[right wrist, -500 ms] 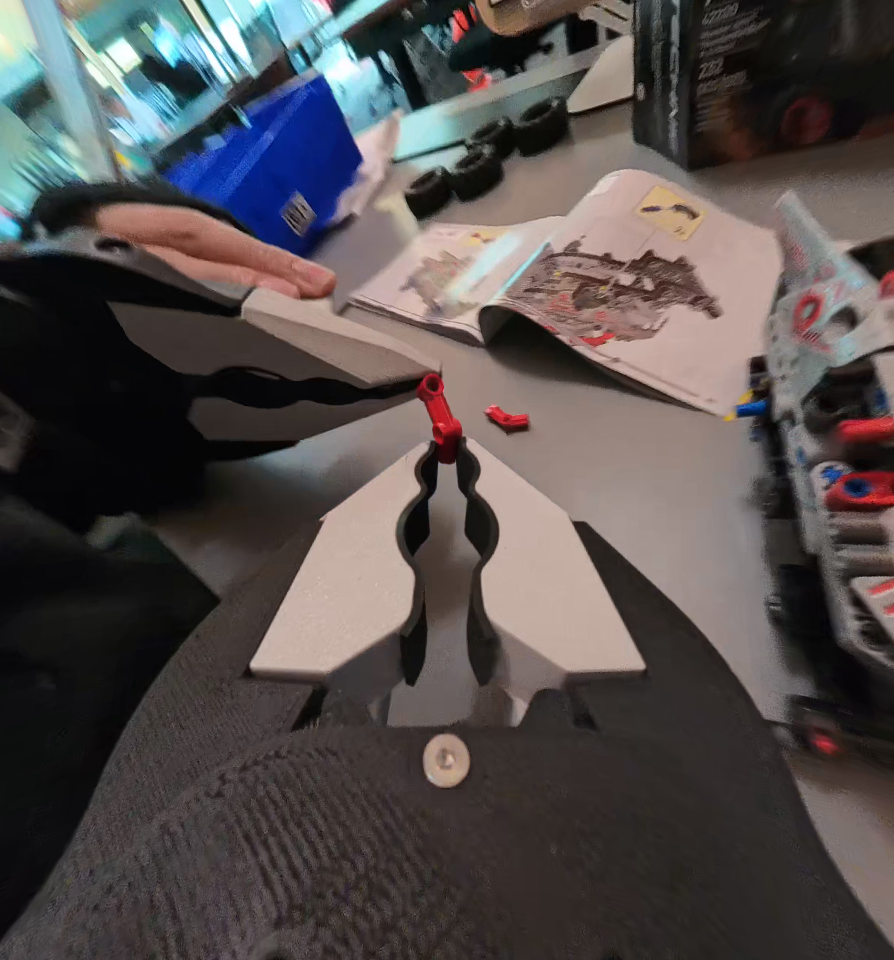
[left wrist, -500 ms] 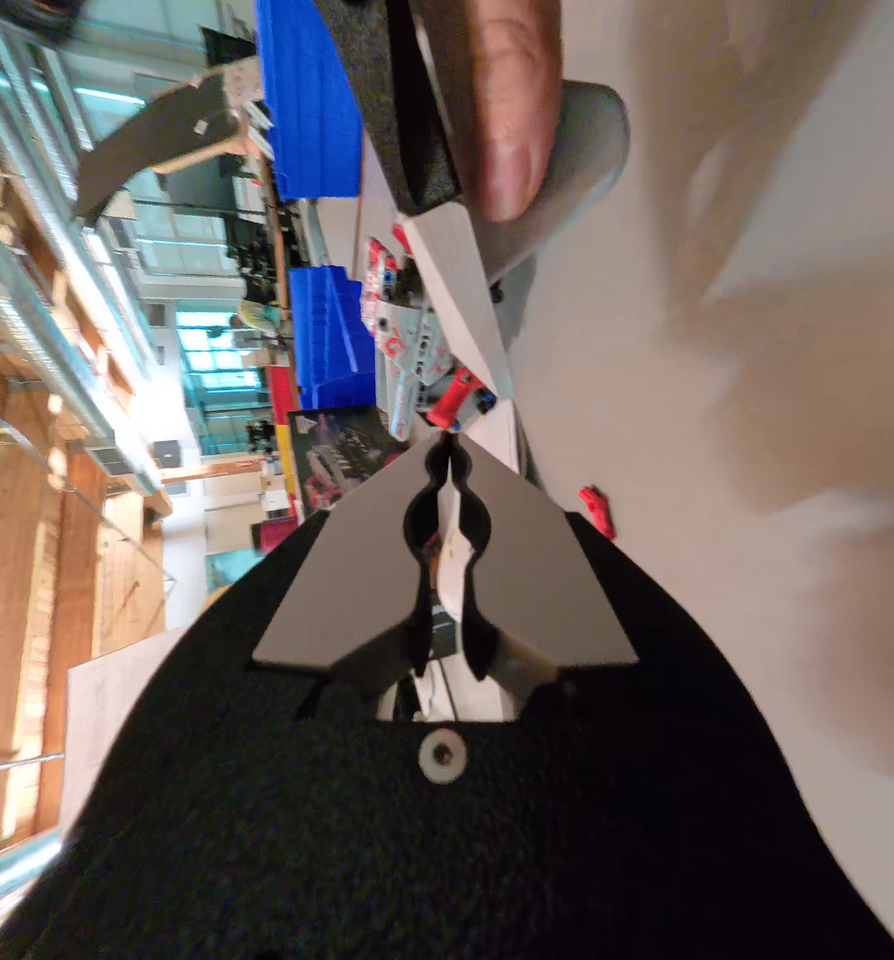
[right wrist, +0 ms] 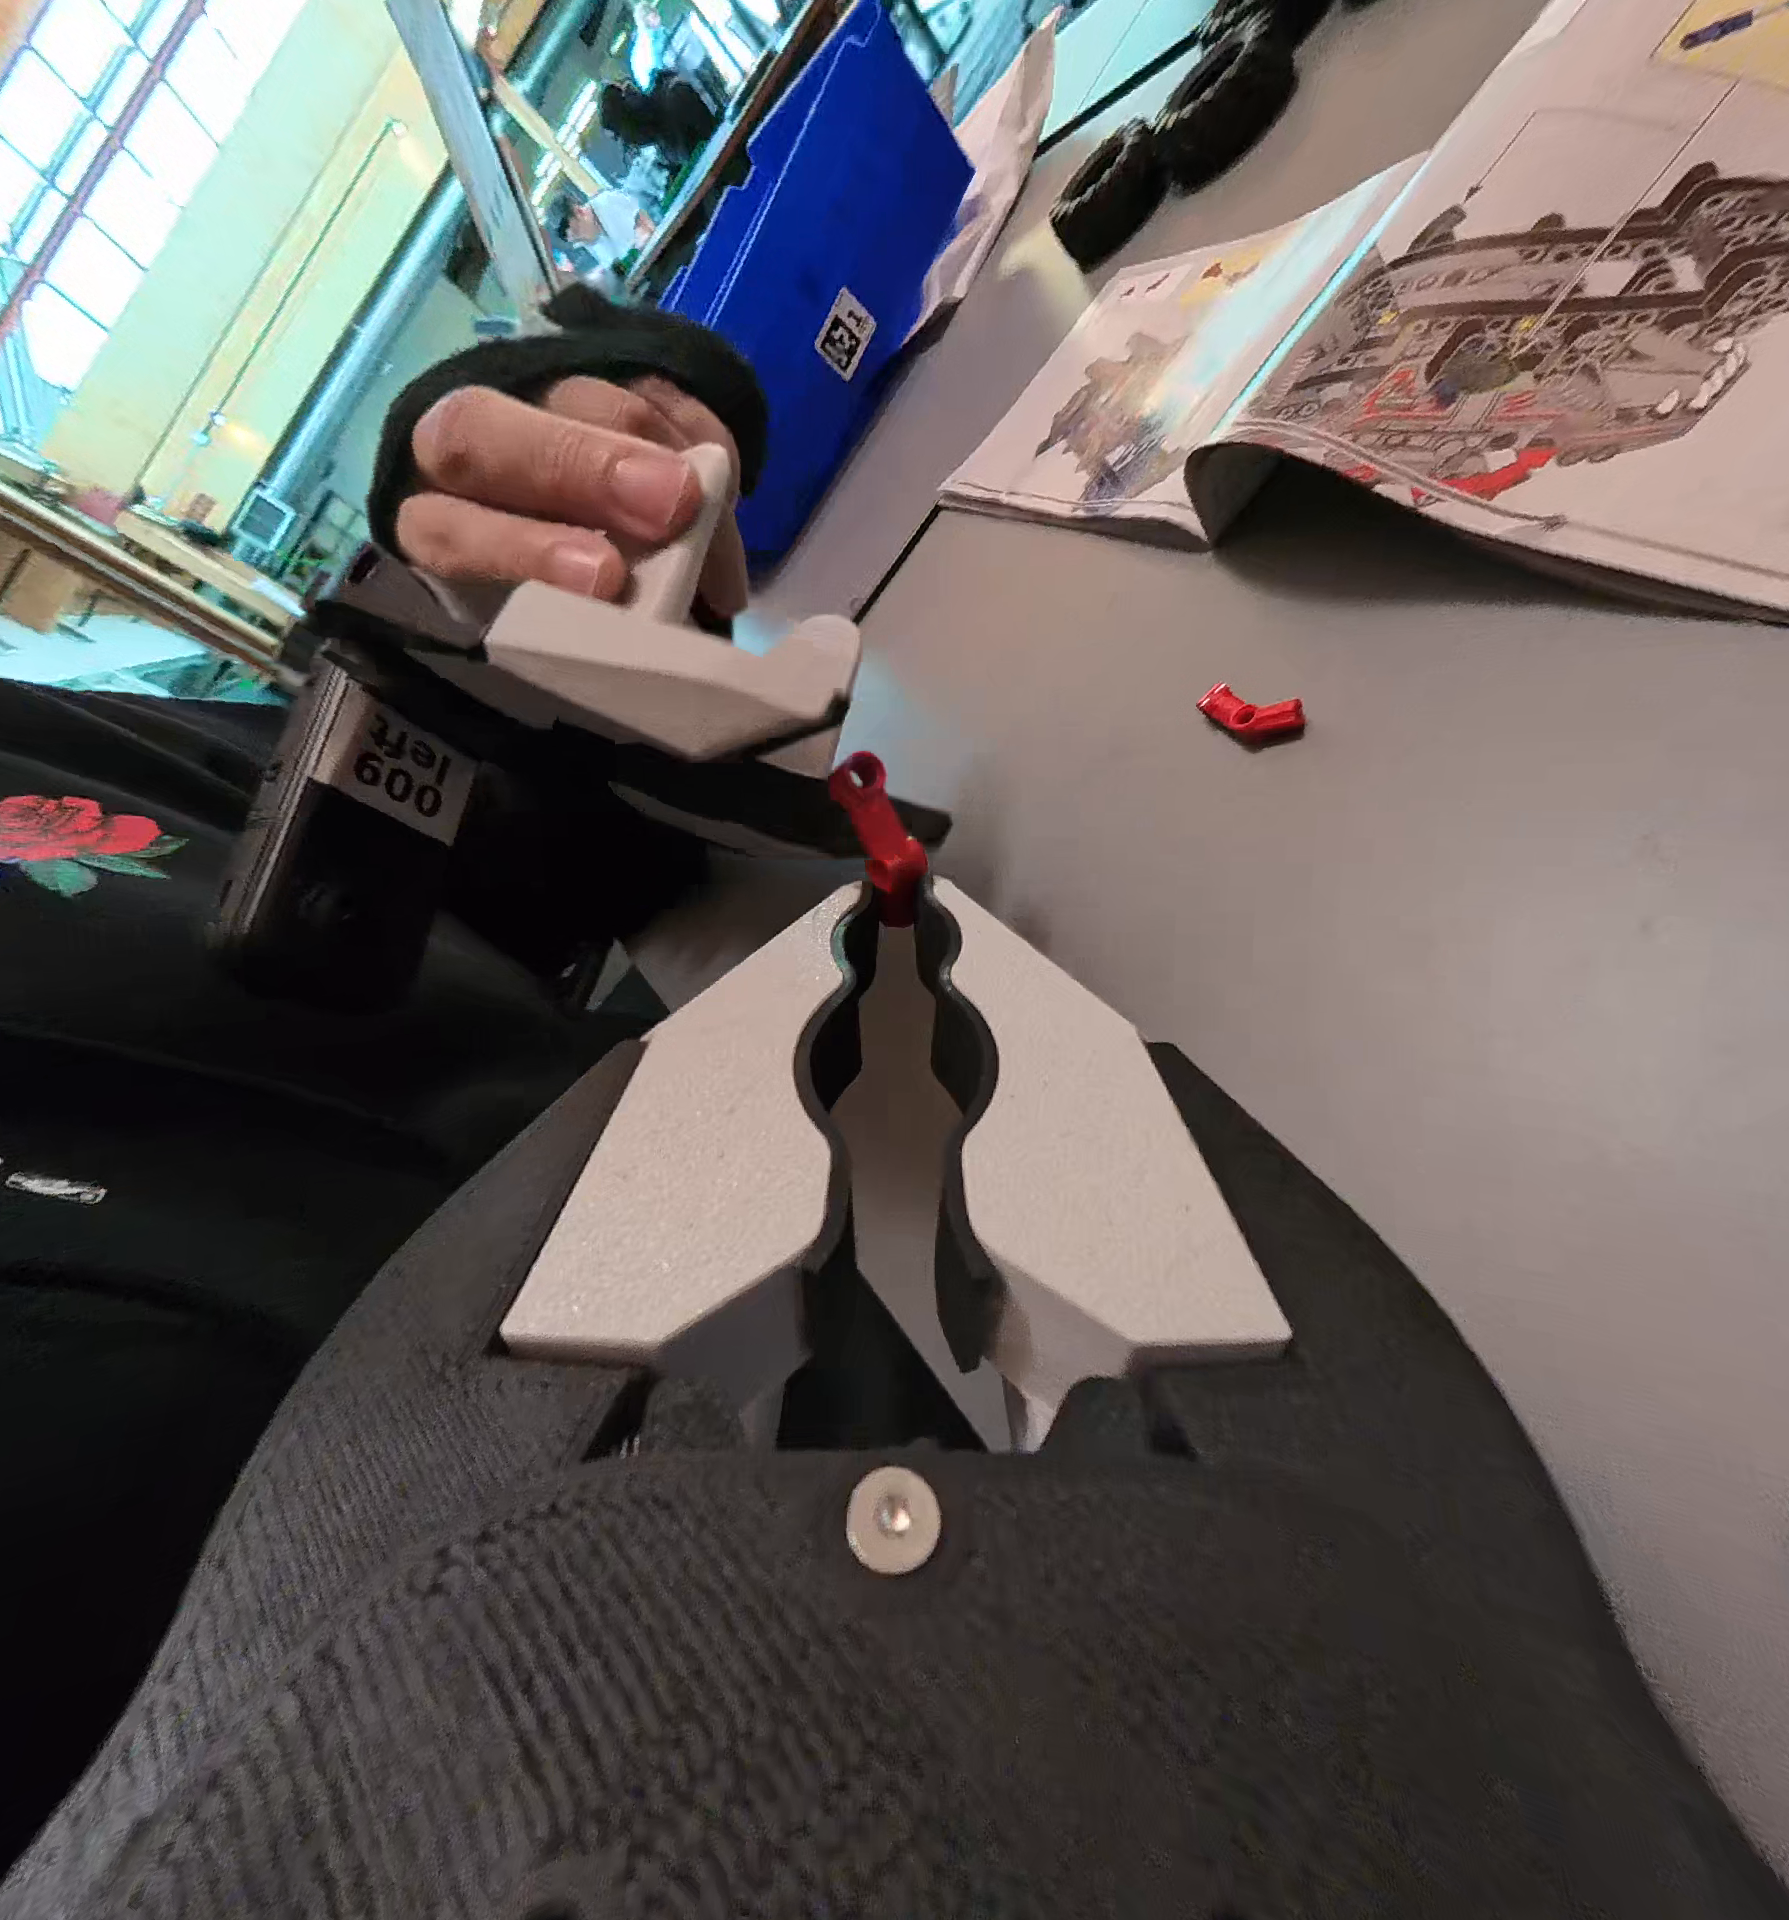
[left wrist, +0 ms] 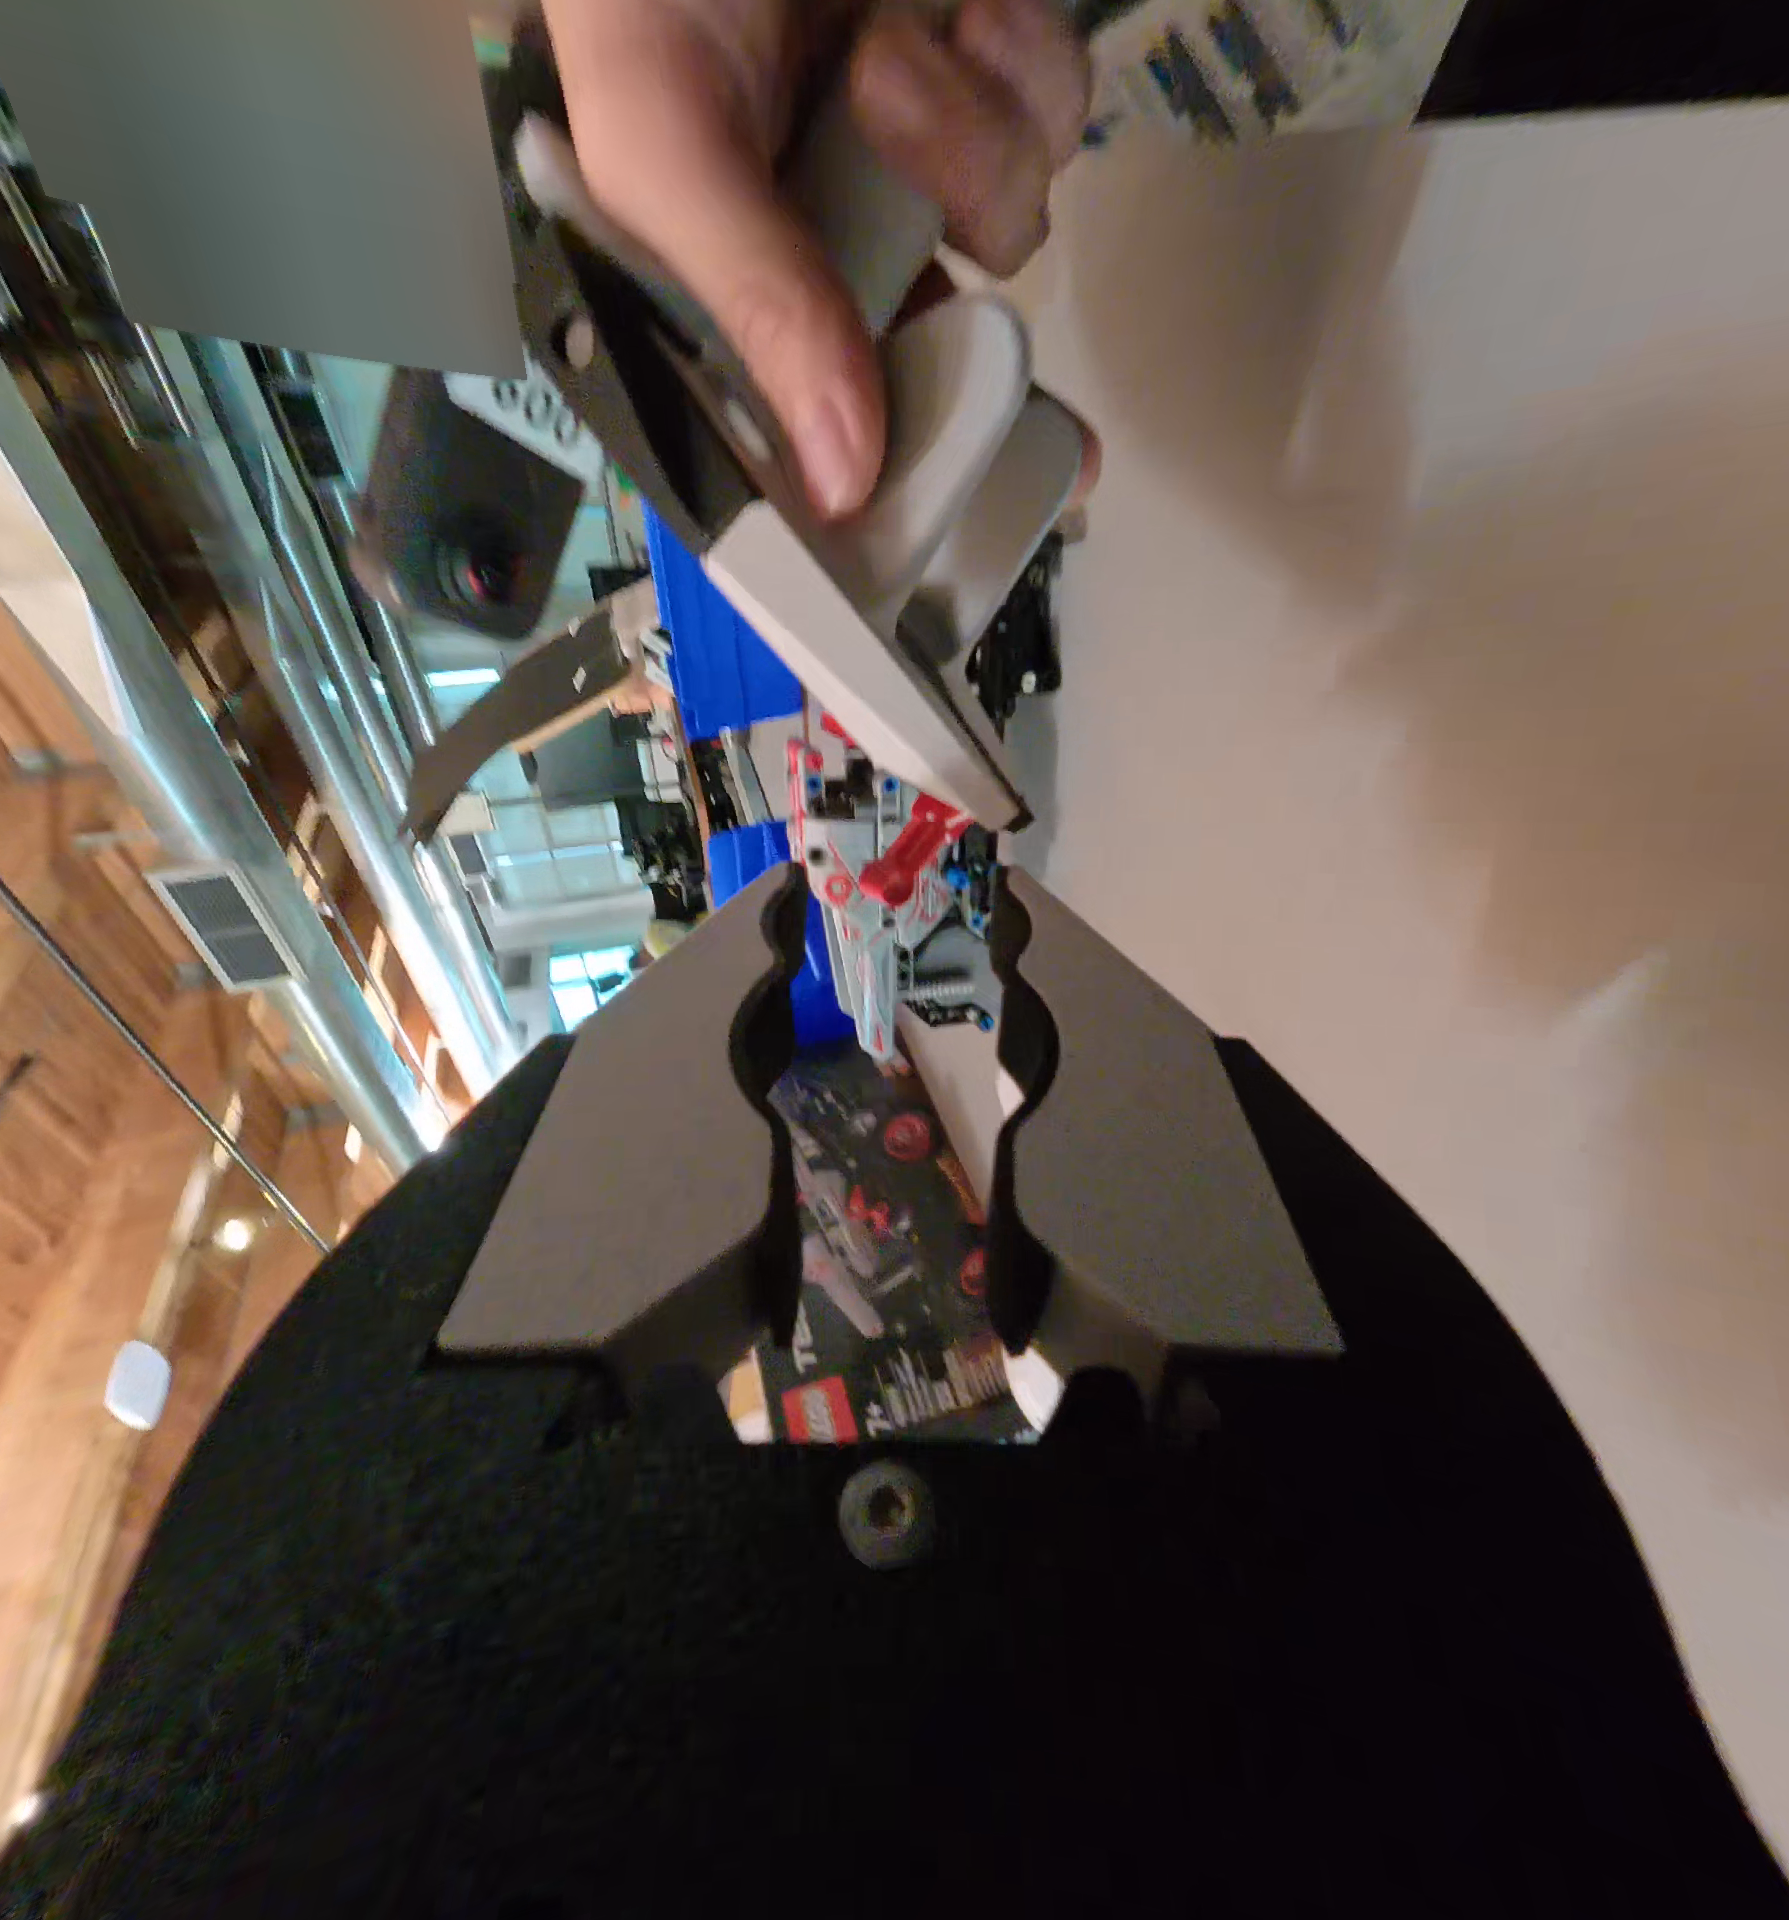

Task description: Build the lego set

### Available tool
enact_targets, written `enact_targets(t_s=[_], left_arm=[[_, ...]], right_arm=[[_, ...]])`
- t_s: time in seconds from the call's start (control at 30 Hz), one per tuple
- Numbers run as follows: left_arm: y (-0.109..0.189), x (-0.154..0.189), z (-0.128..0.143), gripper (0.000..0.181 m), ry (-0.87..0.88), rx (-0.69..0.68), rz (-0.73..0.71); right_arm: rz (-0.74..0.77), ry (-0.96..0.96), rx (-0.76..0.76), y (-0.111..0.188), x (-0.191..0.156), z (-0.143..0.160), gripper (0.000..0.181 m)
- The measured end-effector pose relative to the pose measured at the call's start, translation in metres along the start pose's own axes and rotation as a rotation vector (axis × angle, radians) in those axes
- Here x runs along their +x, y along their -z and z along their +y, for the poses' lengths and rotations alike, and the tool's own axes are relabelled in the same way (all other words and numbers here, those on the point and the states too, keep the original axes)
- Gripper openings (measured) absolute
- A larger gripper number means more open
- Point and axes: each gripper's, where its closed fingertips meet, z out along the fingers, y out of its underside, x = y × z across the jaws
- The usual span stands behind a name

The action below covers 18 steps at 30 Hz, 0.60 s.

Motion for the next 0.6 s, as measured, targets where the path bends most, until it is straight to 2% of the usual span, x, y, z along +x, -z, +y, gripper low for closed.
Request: enact_targets(t_s=[0.03, 0.13, 0.27, 0.47, 0.6], left_arm=[[0.001, -0.001, -0.005, 0.031, -0.026, 0.019, -0.011], [-0.001, 0.0, -0.002, 0.008, -0.074, -0.032, -0.013], [-0.005, 0.0, 0.009, 0.006, -0.086, -0.087, -0.026], [-0.005, -0.001, 0.016, 0.005, 0.028, -0.127, 0.009], [-0.008, 0.006, 0.024, 0.005, 0.17, -0.169, 0.092]], right_arm=[[-0.011, -0.01, -0.006, 0.0, 0.0, 0.001, 0.006], [-0.04, -0.035, -0.005, 0.002, -0.002, 0.0, 0.006], [-0.008, -0.02, -0.025, 0.002, 0.001, 0.002, 0.006], [0.031, 0.011, 0.017, 0.003, 0.003, -0.005, 0.006], [0.193, 0.207, 0.011, 0.001, 0.012, -0.008, 0.007]])
